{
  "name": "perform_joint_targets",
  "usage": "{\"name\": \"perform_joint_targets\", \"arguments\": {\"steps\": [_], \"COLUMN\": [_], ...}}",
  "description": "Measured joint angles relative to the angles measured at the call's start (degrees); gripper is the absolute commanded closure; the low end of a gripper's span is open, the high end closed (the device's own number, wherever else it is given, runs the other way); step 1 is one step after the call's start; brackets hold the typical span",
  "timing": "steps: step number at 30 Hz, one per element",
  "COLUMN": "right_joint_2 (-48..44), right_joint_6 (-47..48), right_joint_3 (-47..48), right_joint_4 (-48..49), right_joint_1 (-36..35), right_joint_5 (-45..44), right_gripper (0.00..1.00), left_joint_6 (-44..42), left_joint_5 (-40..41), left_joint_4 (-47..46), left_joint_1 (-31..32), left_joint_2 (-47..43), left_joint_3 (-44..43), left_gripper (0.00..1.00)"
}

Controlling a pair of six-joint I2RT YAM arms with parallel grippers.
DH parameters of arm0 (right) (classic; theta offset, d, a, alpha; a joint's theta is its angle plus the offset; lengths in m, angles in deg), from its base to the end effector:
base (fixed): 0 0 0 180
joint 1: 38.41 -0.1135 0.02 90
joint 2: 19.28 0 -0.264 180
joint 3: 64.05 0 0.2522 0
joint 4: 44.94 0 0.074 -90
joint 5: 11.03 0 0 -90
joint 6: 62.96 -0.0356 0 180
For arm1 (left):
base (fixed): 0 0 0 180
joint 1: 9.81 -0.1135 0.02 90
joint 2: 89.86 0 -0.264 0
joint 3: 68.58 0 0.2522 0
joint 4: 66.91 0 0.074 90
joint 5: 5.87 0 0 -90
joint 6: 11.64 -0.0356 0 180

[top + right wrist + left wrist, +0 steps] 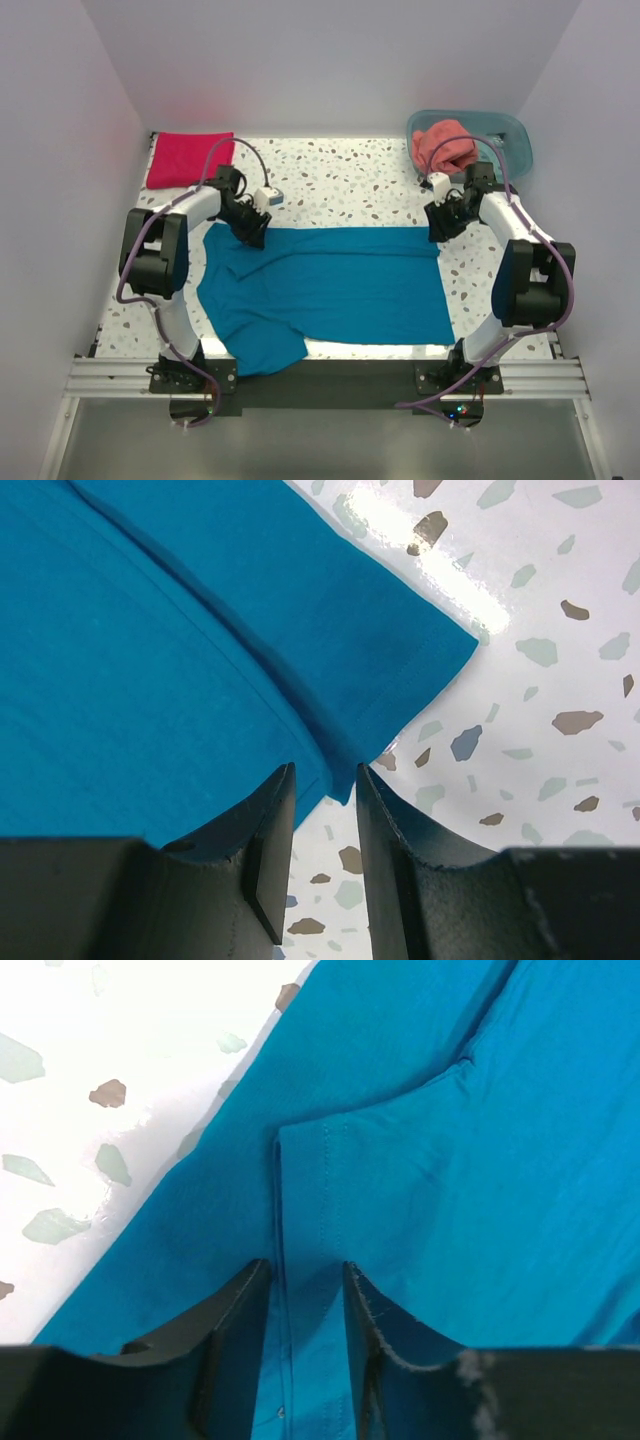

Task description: Fold and stack the t-shirts

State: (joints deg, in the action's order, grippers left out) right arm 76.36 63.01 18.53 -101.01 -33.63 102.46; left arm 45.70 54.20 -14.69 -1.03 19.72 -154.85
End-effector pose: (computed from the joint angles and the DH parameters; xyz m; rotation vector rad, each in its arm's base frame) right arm 0.3297 -0.0133 0.2196 -0.8073 2.5164 0.3454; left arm 0.3593 -0.0735 0.1609 1.0487 2.5114 -0.6399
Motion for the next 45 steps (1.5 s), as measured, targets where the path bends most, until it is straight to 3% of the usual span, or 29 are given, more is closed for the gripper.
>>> {"name": "perform_joint_targets", "arguments": {"steps": [4, 12, 19, 27, 31, 35, 40, 45], "right_joint_2": [0.04, 1.46, 1.55, 1.55, 1.55, 1.64, 2.19, 2.56], "right_joint_6": [0.0, -0.2, -0.42, -0.42, -0.42, -0.42, -0.48, -1.11], "right_joint_3": [0.0, 0.0, 0.02, 0.07, 0.07, 0.28, 1.4, 1.62], "right_joint_4": [-0.13, -0.17, -0.46, -0.61, -0.87, -1.2, -1.6, -1.64], "right_joint_1": [0.0, 0.0, 0.0, 0.0, 0.0, 0.0, -0.28, -1.66], "right_joint_5": [0.0, 0.0, 0.02, 0.04, 0.04, 0.07, 0.09, 0.11], "right_gripper": [0.66, 0.67, 0.67, 0.67, 0.66, 0.66, 0.66, 0.68], "left_joint_6": [-0.96, -2.08, -4.17, -3.93, -3.08, -3.08, -3.56, -2.8], "left_joint_5": [-0.15, -0.72, -2.84, -4.66, -4.48, -4.31, -4.35, -4.24], "left_joint_4": [0.09, 0.68, 2.82, 3.52, 3.76, 5.62, 8.52, 8.66], "left_joint_1": [0.33, 1.18, 3.85, 12.68, 18.84, 22.56, 20.9, 12.59], "left_joint_2": [-0.09, -0.5, -6.08, -13.53, -15.54, -18.25, -21.99, -20.22], "left_joint_3": [0.2, 0.87, 3.04, 10.25, 12.92, 13.75, 12.13, 6.58], "left_gripper": [0.71, 1.0, 1.0, 1.0, 0.75, 0.67, 0.67, 0.63]}}
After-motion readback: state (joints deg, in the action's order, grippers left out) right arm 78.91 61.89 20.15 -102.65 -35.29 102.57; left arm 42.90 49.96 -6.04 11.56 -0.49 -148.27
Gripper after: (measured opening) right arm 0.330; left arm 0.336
